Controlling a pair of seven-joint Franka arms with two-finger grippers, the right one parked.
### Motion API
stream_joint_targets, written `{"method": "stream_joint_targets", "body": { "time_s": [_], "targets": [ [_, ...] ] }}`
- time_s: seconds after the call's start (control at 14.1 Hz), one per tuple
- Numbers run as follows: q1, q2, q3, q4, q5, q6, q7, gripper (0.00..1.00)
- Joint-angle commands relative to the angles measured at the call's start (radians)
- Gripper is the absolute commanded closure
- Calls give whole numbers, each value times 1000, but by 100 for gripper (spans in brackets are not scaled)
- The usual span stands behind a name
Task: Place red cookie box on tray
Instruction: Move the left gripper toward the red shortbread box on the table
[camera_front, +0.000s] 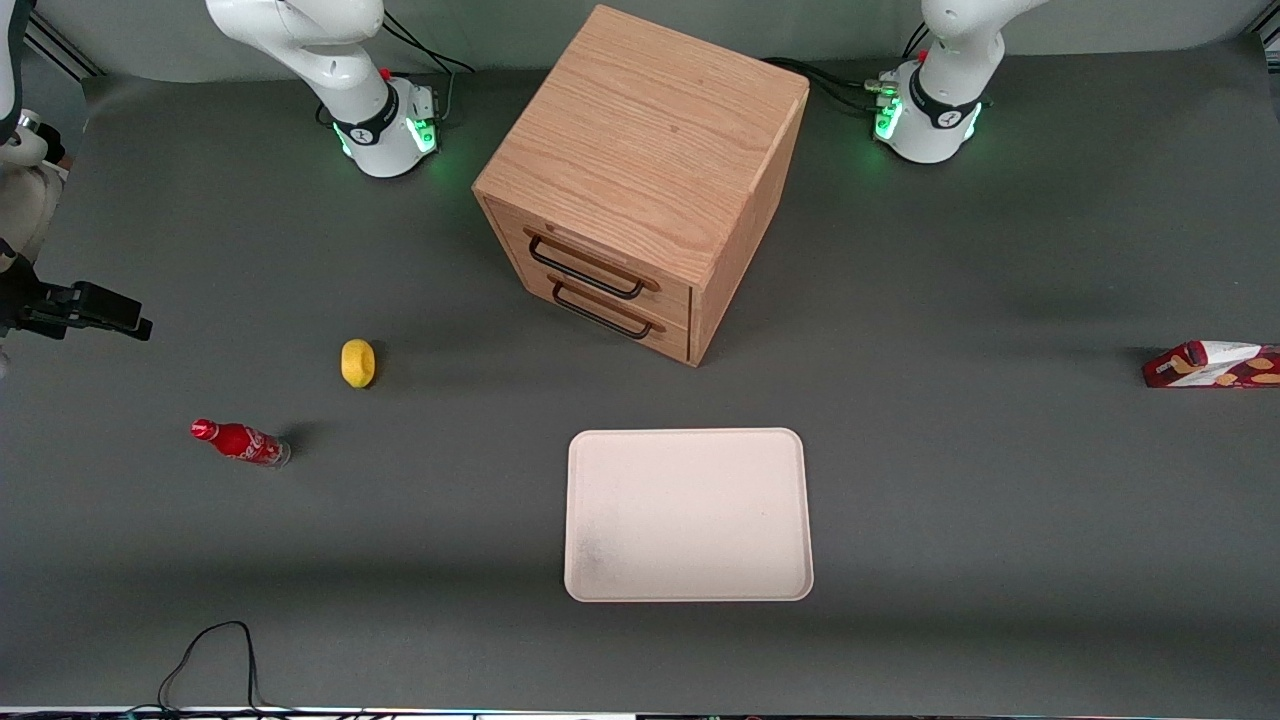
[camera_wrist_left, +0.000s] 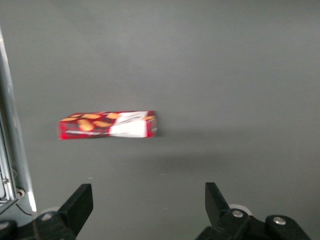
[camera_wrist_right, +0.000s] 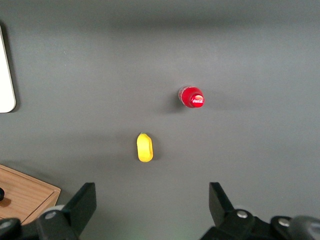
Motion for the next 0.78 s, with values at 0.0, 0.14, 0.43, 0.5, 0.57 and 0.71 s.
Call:
{"method": "stream_joint_targets", "body": {
  "time_s": [0.0,0.14,0.43,0.5,0.57,0.71],
  "targets": [
    [71,26,-15,43,4,5,42,0],
    [100,31,-15,43,4,8,28,0],
    [111,30,-15,32,10,-13,-308,0],
    [111,28,-15,31,12,-18,-432,0],
    [111,26,-15,28,12,-23,-534,0],
    [113,30,-15,27,12,-27,-774,0]
  ]
}}
